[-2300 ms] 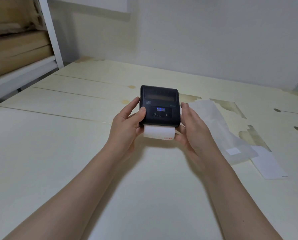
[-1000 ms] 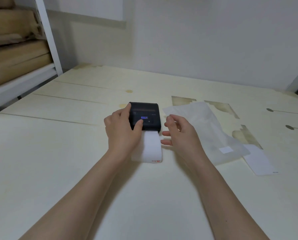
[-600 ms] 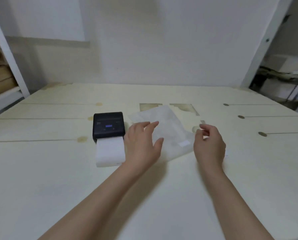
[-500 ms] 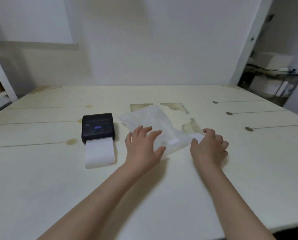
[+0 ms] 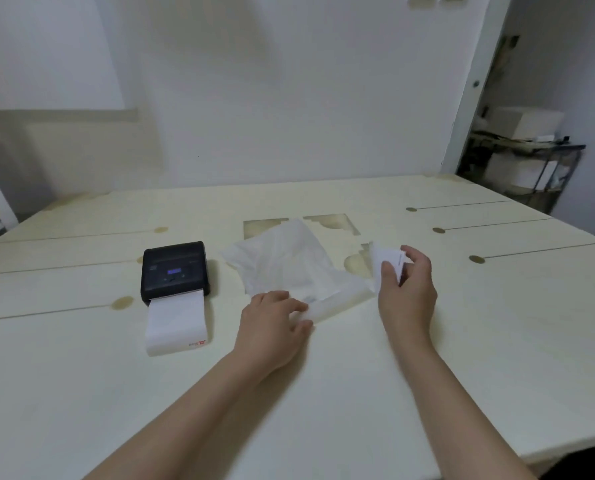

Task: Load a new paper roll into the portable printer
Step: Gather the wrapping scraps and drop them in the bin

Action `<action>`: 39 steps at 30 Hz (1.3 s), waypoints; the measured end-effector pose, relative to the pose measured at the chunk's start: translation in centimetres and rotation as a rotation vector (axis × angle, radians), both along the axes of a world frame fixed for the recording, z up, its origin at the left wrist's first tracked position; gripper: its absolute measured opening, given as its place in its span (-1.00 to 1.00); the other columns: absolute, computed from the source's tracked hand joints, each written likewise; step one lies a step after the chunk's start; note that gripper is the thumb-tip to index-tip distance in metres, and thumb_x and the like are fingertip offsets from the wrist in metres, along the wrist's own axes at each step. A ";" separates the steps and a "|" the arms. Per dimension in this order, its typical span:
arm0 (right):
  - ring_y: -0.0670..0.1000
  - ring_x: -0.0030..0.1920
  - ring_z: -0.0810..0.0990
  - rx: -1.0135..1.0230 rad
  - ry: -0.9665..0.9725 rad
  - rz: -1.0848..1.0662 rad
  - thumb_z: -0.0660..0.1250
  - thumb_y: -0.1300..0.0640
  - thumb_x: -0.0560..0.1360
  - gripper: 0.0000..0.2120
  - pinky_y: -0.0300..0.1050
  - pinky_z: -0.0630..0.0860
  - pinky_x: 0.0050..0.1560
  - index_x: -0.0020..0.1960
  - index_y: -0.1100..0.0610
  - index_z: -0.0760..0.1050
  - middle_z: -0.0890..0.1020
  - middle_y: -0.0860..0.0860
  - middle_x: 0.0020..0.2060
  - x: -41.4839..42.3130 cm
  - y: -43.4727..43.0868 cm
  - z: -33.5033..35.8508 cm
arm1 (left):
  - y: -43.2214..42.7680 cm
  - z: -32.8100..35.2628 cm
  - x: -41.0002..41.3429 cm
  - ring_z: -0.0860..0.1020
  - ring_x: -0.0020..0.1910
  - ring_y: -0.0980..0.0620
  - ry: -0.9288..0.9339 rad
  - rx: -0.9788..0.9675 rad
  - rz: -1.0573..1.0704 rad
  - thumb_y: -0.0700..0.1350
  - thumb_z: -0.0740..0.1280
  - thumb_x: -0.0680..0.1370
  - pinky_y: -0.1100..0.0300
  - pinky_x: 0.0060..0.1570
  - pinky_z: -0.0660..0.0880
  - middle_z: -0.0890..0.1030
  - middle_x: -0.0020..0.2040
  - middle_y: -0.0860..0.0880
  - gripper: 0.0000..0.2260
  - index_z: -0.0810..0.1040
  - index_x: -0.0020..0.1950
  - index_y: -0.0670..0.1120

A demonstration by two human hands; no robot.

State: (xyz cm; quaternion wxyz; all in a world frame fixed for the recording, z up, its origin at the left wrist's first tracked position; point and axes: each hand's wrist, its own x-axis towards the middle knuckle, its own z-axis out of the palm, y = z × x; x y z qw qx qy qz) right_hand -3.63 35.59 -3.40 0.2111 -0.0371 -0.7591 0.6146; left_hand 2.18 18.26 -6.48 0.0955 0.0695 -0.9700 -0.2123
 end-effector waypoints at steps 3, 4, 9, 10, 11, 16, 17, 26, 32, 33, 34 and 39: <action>-0.03 -0.06 0.59 -0.160 0.038 0.065 0.29 0.19 0.56 -0.75 -0.30 0.43 -0.21 0.22 0.02 0.45 0.61 -0.01 -0.01 -0.4 -0.6 0.8 | 0.2 0.3 0.5 0.33 0.42 0.06 -0.015 0.011 -0.040 0.19 0.25 0.55 0.12 0.29 0.19 0.46 0.40 0.12 -0.67 0.51 0.30 0.20; -0.05 -0.05 0.60 -0.180 0.008 0.122 0.31 0.20 0.56 -0.73 -0.28 0.46 -0.18 0.23 0.01 0.44 0.61 -0.01 0.01 -0.7 -0.8 0.8 | 0.4 0.4 0.7 0.36 0.39 0.10 0.006 0.057 -0.035 0.21 0.24 0.54 0.14 0.23 0.15 0.49 0.36 0.15 -0.66 0.51 0.30 0.21; 0.13 0.18 0.52 0.415 -0.204 0.139 0.34 0.15 0.50 -0.72 -0.11 0.42 0.07 0.21 0.02 0.52 0.61 0.06 0.13 -1.7 -2.0 -1.1 | 0.3 1.6 0.4 0.39 0.27 0.00 0.284 0.248 0.201 0.20 0.31 0.50 0.13 0.19 0.12 0.46 0.18 0.03 -0.57 0.42 0.36 0.19; 0.15 0.24 0.45 0.549 -0.255 0.107 0.35 0.09 0.50 -0.75 -0.07 0.37 0.14 0.18 0.00 0.54 0.58 0.06 0.17 -1.6 -2.1 -1.5 | -0.1 1.5 -0.2 0.35 0.32 -0.05 0.294 0.263 0.241 0.17 0.33 0.50 0.08 0.25 0.15 0.43 0.24 -0.04 -0.49 0.36 0.43 0.14; 0.15 0.28 0.39 0.643 -0.300 0.072 0.35 0.04 0.50 -0.76 -0.04 0.32 0.20 0.16 -0.03 0.55 0.53 0.05 0.21 -1.5 -2.1 -1.8 | -0.6 1.5 -0.8 0.31 0.38 -0.09 0.281 0.294 0.271 0.16 0.35 0.49 0.03 0.33 0.17 0.39 0.33 -0.10 -0.41 0.29 0.49 0.10; 0.10 0.27 0.39 0.770 -0.369 0.096 0.33 -0.01 0.50 -0.81 -0.05 0.27 0.21 0.11 -0.08 0.54 0.55 -0.05 0.19 -0.6 -1.9 -2.3 | -2.4 2.2 -3.8 0.29 0.48 -0.19 -0.001 0.519 0.341 0.24 0.33 0.48 -0.11 0.46 0.19 0.37 0.49 -0.12 -0.10 -0.16 0.60 -0.02; 0.09 0.24 0.44 0.749 -0.352 0.112 0.34 0.01 0.50 -0.83 -0.06 0.31 0.19 0.10 -0.06 0.54 0.58 -0.05 0.15 -0.4 -1.7 -2.3 | -2.3 2.3 -4.2 0.34 0.45 -0.19 -0.026 0.572 0.327 0.26 0.32 0.47 -0.12 0.46 0.19 0.45 0.43 -0.09 -0.08 -0.19 0.59 -0.01; 0.01 -0.01 0.57 0.214 -0.178 0.073 0.39 0.26 0.47 -0.66 -0.13 0.48 -0.04 0.20 0.07 0.44 0.58 -0.06 0.00 3.5 6.2 0.3 | 5.2 5.0 -3.2 0.43 -0.32 0.11 0.177 0.947 0.058 -0.04 0.47 0.46 0.25 -0.24 0.37 0.41 -0.31 0.05 -0.20 0.11 0.58 -0.08; -0.06 -0.04 0.56 0.062 -0.004 -0.101 0.38 0.24 0.51 -0.60 -0.18 0.46 -0.03 0.30 0.01 0.40 0.59 -0.08 0.00 8.6 14.6 0.2 | 16.0 5.6 0.5 0.51 -0.28 0.14 0.182 0.684 -0.212 0.13 0.40 0.44 0.04 0.02 0.49 0.49 -0.26 0.13 -0.69 0.57 0.16 0.11; -0.07 -0.04 0.54 0.040 -0.007 -0.134 0.38 0.22 0.52 -0.57 -0.19 0.44 -0.02 0.34 0.01 0.37 0.57 -0.09 0.00 9.6 16.1 -0.2 | 17.9 5.3 1.3 0.50 -0.25 0.15 0.191 0.635 -0.249 0.12 0.39 0.46 -0.01 0.12 0.49 0.50 -0.25 0.13 -0.79 0.56 0.08 0.16; -0.07 -0.02 0.53 0.018 -0.018 -0.168 0.37 0.21 0.53 -0.54 -0.18 0.43 0.01 0.38 0.01 0.35 0.56 -0.10 0.01 10.4 17.7 -0.8 | 19.9 5.0 2.3 0.50 -0.22 0.16 0.202 0.586 -0.282 0.11 0.38 0.47 -0.04 0.16 0.47 0.51 -0.22 0.12 -0.82 0.57 0.06 0.17; 0.03 0.06 0.61 -0.057 -0.051 -0.263 0.38 0.19 0.52 -0.48 -0.11 0.49 0.07 0.42 0.01 0.32 0.62 -0.04 -0.01 13.9 24.7 -4.7 | 27.4 1.5 6.7 0.44 0.17 0.02 0.353 0.319 -0.486 0.04 0.39 0.51 0.23 0.02 0.41 0.44 0.13 -0.03 -0.68 0.61 0.23 -0.01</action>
